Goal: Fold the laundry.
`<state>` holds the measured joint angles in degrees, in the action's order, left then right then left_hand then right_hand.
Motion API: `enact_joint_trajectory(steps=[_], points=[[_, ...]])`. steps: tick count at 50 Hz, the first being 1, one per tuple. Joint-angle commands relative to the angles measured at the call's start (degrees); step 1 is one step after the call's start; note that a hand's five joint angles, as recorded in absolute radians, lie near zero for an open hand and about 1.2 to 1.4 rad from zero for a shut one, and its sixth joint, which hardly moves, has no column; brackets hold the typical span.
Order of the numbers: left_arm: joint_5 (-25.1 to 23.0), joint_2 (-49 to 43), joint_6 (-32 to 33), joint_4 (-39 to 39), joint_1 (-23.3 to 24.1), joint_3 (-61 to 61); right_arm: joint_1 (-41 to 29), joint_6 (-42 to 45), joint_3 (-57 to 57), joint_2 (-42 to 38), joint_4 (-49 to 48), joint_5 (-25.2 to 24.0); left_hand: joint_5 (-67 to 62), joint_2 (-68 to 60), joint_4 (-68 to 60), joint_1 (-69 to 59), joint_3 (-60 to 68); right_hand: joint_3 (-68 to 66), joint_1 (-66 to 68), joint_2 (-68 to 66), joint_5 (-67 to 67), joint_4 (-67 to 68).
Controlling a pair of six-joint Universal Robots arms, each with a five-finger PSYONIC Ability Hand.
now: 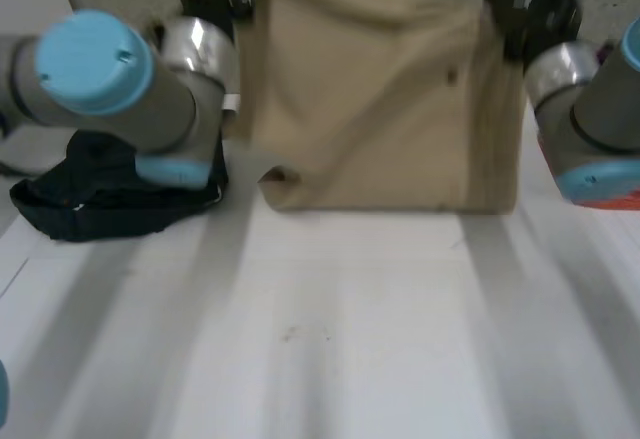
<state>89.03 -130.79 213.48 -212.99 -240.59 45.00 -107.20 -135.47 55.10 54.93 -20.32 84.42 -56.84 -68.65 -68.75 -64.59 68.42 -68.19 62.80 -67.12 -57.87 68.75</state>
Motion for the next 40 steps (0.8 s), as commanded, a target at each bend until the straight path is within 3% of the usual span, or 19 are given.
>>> enact_joint_trajectory(steps=[1, 10, 25, 28, 35, 40], points=[[-0.08, 2.91, 0.19, -11.93, -1.72, -1.23, -0.91, -3.31, -1.22, 2.81, -20.46, 0.05, -13.16, -11.35, -11.25, -15.41, 11.58, -11.81, 17.20, -12.88, -12.13, 11.25], [-0.08, 3.44, -1.66, -6.83, -2.16, 9.48, -2.14, -3.40, 2.99, 1.58, -12.82, -0.04, -13.16, -11.35, -11.25, -15.41, 11.58, -11.81, 17.20, -12.88, -12.13, 11.25], [0.09, 2.12, -1.22, 0.28, 0.47, 36.47, -2.84, -2.61, 12.92, -12.22, 0.80, -1.27, -13.16, -11.35, -11.25, -15.41, 11.58, -11.81, 17.20, -12.88, -12.13, 11.25], [0.44, 3.52, -1.22, 4.76, 1.18, 40.60, -2.40, -2.78, 14.94, -10.21, 5.10, -1.18, -13.16, -11.35, -11.25, -15.41, 11.58, -11.81, 17.20, -12.88, -12.13, 11.25], [0.45, 15.99, -1.05, 16.89, 1.09, 50.88, -2.22, -1.64, 23.80, 3.23, 20.64, -1.53, -13.16, -11.35, -11.25, -15.41, 11.58, -11.81, 17.20, -12.88, -12.13, 11.25], [0.45, 26.71, -0.96, 28.48, 2.06, 58.35, -2.31, 0.90, 29.26, 8.17, 31.20, -2.06, -13.16, -11.35, -11.25, -15.41, 11.58, -11.81, 17.20, -12.88, -12.13, 11.25]])
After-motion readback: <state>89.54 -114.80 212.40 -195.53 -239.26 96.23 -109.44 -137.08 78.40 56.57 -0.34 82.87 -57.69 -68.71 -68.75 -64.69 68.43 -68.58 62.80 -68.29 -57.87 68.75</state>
